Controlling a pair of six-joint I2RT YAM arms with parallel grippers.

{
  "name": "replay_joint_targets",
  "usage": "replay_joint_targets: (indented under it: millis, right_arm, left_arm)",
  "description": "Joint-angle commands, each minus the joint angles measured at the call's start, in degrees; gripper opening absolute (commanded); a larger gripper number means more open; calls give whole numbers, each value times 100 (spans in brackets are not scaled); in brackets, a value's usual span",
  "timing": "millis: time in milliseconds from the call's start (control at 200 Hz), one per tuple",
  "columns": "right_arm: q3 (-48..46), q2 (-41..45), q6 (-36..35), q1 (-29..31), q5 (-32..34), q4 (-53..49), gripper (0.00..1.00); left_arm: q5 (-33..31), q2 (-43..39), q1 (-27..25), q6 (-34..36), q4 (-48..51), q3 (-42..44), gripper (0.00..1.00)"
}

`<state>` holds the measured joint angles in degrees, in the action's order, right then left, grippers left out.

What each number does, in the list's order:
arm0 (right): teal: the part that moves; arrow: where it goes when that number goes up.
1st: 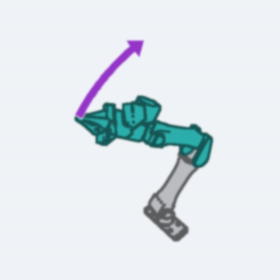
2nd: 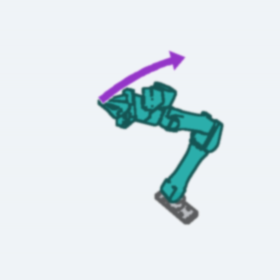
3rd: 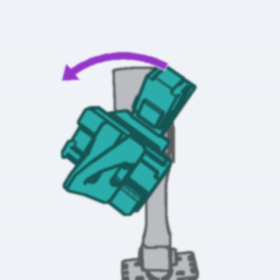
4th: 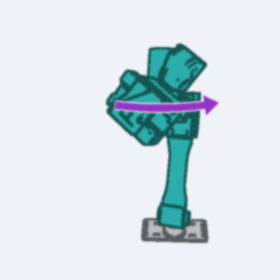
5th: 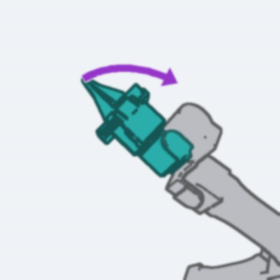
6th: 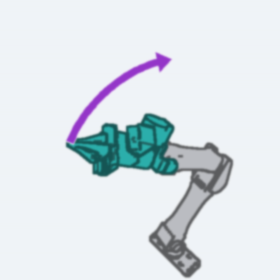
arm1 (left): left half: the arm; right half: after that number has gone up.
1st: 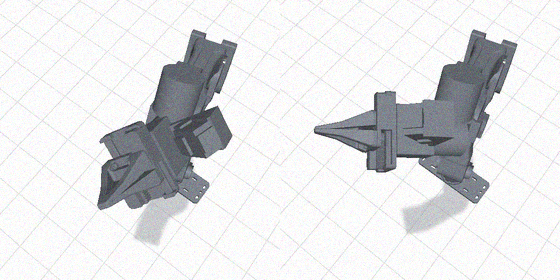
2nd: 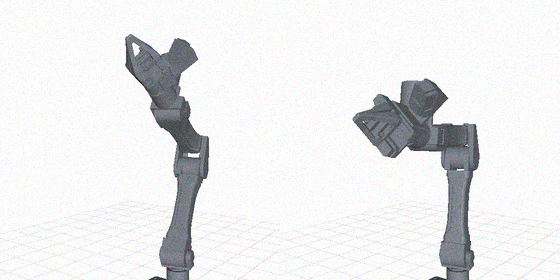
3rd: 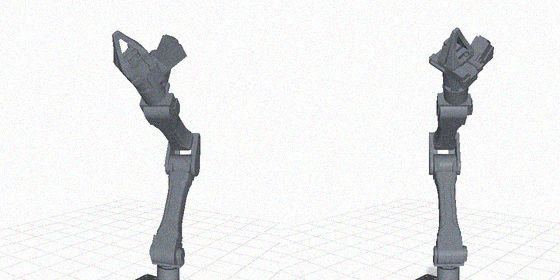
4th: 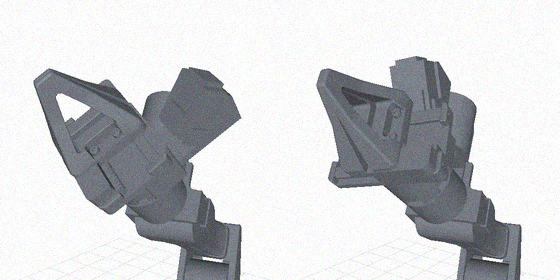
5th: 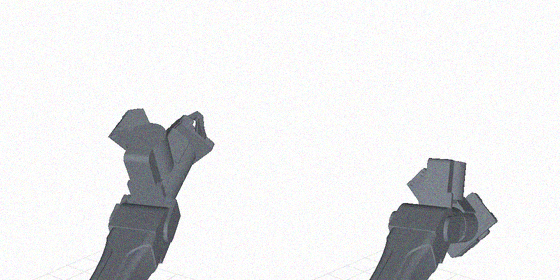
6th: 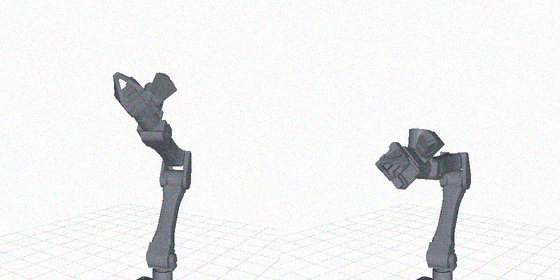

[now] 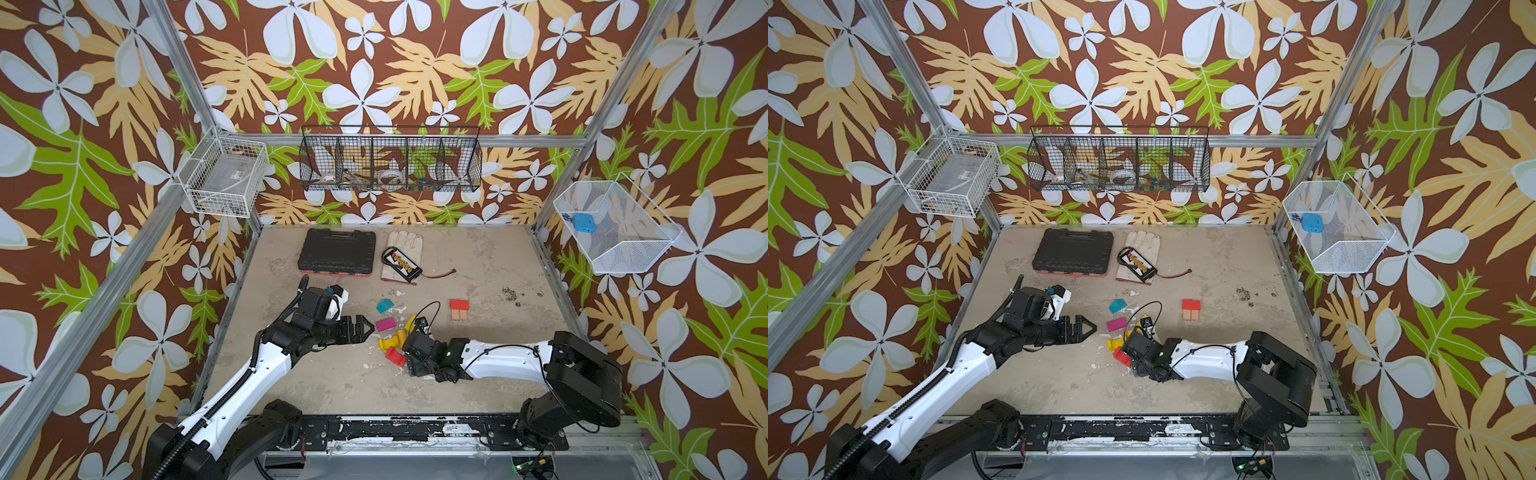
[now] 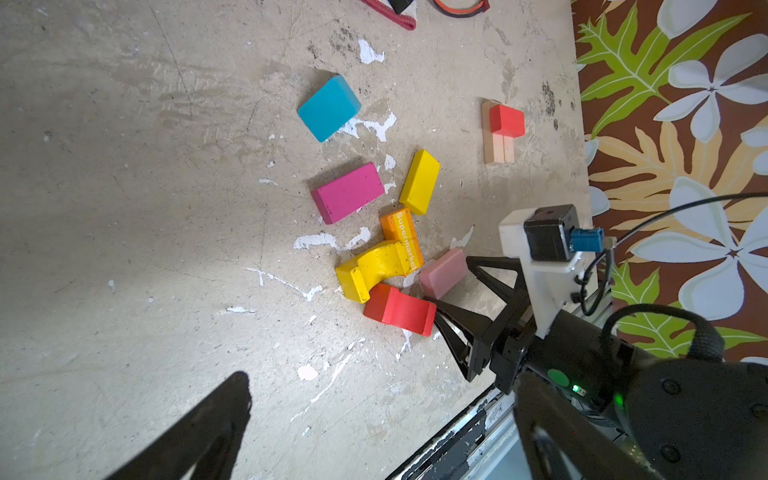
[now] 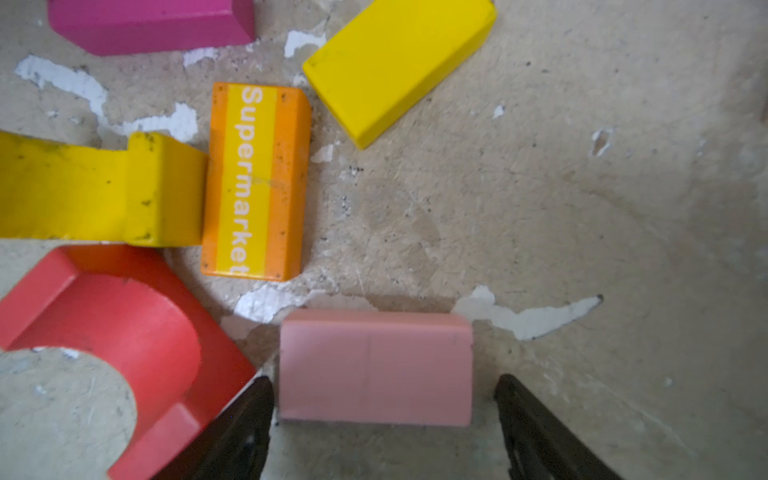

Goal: Build the wood block tower
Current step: 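Lower the right gripper around the pink block and close on it, then lift the pink block with the right gripper and carry it over the tower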

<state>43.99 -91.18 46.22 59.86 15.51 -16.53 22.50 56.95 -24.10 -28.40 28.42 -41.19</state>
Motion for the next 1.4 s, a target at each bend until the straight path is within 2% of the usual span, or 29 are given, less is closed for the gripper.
replay_joint_targets:
  millis: [0,376,556,766,1001,1177,1397]
  right_arm:
    - [48,-108,28,-1,-72,-96,83]
    - [146,-294,80,-1,20,-243,67]
    - [191,-345,119,-2,58,-304,57]
    - [158,-163,188,-13,140,-397,52]
    - [34,398,197,-301,177,-613,44]
    - [-125,1142,168,-696,283,-843,43]
    - [-298,2149,117,-1508,322,-1018,40]
  left_arm:
    - [-9,-16,0,24,-65,6,100]
    - [-18,-21,2,12,-66,5,100]
    - [-18,-12,1,15,-70,11,100]
    - [-20,-35,1,10,-66,13,100]
    - [-26,-43,1,13,-65,13,100]
    - [-27,-41,-1,13,-66,14,100]
    - [-24,-51,1,10,-65,14,100]
